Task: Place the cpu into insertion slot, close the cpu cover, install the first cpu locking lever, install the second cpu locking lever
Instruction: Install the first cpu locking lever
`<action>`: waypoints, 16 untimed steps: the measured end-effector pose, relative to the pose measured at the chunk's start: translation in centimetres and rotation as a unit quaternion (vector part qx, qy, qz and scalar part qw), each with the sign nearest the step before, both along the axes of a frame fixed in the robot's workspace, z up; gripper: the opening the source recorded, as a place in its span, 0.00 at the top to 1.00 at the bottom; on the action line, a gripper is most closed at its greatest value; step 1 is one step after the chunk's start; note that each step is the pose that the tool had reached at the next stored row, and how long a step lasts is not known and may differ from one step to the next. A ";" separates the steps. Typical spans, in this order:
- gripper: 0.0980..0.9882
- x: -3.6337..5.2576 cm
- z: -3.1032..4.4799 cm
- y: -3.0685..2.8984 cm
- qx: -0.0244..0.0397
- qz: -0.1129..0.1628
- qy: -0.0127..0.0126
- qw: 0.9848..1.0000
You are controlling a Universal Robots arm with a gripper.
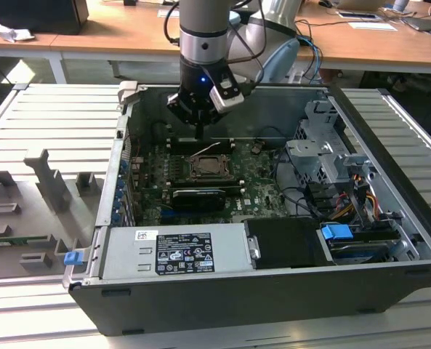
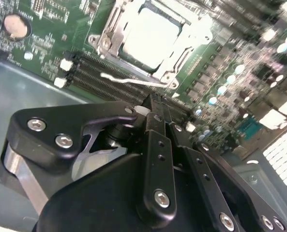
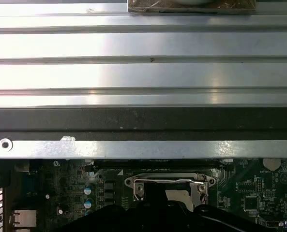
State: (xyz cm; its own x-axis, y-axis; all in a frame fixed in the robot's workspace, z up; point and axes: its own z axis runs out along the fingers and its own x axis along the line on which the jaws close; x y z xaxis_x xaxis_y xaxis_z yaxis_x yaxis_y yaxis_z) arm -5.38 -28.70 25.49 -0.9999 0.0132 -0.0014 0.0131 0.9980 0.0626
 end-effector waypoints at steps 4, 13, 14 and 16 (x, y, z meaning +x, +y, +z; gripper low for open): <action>0.99 0.00 -0.13 -0.24 0.009 0.000 0.000 1.000; 0.99 0.17 -0.91 -0.36 0.014 0.000 0.000 1.000; 0.99 0.18 -1.06 -0.44 0.016 0.001 -0.001 1.000; 0.99 0.17 -1.20 -0.52 0.016 0.007 -0.004 1.000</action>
